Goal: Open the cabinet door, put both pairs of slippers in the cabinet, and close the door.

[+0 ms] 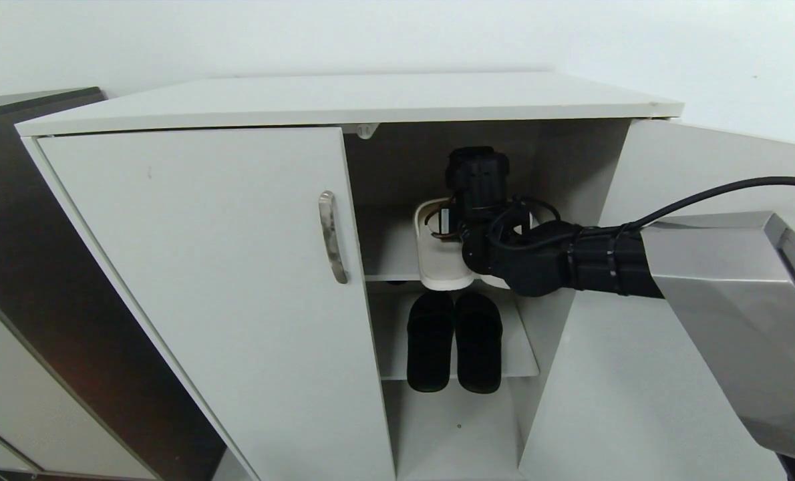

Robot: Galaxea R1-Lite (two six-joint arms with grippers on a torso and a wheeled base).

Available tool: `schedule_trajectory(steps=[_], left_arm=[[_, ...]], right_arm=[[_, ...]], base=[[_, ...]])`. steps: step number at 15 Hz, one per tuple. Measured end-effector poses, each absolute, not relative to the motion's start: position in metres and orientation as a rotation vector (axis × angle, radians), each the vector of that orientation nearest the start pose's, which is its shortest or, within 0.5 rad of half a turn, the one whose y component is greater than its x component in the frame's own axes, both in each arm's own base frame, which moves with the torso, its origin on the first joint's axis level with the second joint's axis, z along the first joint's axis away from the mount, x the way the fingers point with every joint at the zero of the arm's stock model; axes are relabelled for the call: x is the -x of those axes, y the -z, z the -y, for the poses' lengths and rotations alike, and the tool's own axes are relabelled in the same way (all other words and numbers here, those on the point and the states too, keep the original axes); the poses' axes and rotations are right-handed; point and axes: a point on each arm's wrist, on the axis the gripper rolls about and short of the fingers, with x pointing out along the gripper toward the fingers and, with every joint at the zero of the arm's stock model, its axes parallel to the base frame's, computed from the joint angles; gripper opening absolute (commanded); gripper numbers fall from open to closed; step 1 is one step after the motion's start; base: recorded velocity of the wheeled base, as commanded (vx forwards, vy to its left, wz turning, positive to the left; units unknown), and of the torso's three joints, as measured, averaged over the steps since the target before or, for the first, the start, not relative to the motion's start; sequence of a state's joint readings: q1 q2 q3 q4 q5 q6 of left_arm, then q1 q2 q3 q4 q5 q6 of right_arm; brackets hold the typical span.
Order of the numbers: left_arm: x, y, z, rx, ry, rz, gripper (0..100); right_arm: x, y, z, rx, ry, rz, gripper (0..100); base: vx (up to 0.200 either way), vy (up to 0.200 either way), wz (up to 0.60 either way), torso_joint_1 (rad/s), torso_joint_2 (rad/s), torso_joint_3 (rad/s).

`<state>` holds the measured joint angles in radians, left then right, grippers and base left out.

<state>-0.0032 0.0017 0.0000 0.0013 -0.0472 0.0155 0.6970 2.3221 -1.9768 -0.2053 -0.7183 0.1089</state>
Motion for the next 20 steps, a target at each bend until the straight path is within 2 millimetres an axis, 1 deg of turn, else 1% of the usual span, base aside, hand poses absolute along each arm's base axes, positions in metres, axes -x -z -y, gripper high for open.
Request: schedule_trajectory(steps=[2,6,9,11,12,14,16,18,20], left_arm=[[0.023,-0.075,0.001,-0.015,0.051,-0.003,0],[0.023,-0.075,0.001,-0.015,0.051,-0.003,0],[0.023,-0.075,0.001,-0.015,0.051,-0.003,0],[0.023,-0.075,0.001,-0.015,0.05,-0.003,0],[0.023,-0.075,0.001,-0.015,0.05,-0.003,0],[0.023,-0.075,0.001,-0.015,0.051,-0.003,0],[0.023,-0.075,0.001,-0.015,0.051,-0.003,0],[0.023,-0.075,0.001,-0.015,0.05,-0.003,0],[0.023,-0.075,0.001,-0.017,0.051,-0.003,0]], right_arm=[[-0.386,-0.216,-0.305,-0.016,0.026,-0.107,100],[-0.383,-0.202,-0.304,0.026,0.032,-0.152,100],[-0.364,-0.205,-0.302,0.046,0.022,-0.174,100],[-0.34,-0.215,-0.297,0.039,0.015,-0.172,100],[-0.329,-0.218,-0.294,0.035,0.007,-0.168,0],[-0.306,-0.22,-0.286,0.02,-0.013,-0.152,0],[-0.287,-0.215,-0.279,-0.003,-0.036,-0.125,0],[-0.265,-0.205,-0.271,-0.017,-0.098,-0.113,0],[-0.253,-0.195,-0.267,-0.002,-0.165,-0.139,0]], base=[[0.0,0.0,0.0,0.0,0.0,0.0],[0.0,0.0,0.0,0.0,0.0,0.0],[0.0,0.0,0.0,0.0,0.0,0.0],[0.0,0.0,0.0,0.0,0.0,0.0],[0.0,0.0,0.0,0.0,0.0,0.0],[0.0,0.0,0.0,0.0,0.0,0.0],[0.0,0.0,0.0,0.0,0.0,0.0],[0.0,0.0,0.0,0.0,0.0,0.0],[0.0,0.0,0.0,0.0,0.0,0.0]])
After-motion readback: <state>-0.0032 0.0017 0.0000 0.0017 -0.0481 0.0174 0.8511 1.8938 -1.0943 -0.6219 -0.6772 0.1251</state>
